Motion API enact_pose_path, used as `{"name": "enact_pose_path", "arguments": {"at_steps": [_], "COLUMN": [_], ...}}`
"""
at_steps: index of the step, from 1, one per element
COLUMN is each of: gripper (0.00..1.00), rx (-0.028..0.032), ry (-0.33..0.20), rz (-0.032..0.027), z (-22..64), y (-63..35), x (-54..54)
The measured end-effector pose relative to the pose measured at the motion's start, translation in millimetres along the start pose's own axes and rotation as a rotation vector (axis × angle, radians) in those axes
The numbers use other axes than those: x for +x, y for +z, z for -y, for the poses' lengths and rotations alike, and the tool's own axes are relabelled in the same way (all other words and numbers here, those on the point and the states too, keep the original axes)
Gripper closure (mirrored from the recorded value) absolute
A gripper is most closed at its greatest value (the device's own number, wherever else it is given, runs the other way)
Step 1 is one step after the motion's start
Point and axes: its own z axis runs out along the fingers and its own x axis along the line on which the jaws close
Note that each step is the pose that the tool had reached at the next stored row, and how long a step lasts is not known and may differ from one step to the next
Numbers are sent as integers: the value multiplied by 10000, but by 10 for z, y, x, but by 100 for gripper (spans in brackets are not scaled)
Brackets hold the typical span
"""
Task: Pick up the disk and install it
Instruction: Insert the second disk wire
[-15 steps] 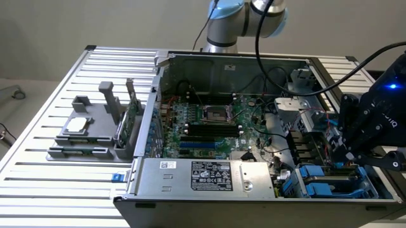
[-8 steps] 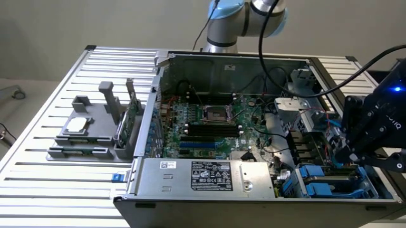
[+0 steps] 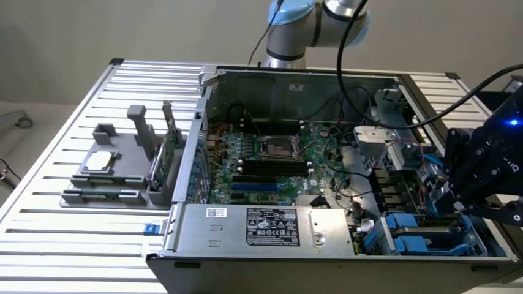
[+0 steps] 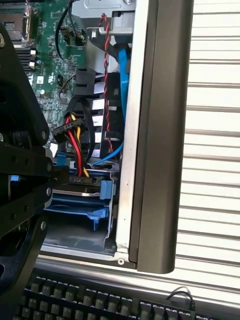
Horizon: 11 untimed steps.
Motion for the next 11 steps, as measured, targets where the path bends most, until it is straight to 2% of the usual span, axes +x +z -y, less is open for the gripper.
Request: {"name": "enact_pose_path", "arguments": {"at_steps": [5,11], "gripper": [89,89], "rx": [-66,-90], "ry": [-5,-7], "rz": [-53,-142], "z": [-5,-19], "y": [57,84], "x": [-10,-18]}}
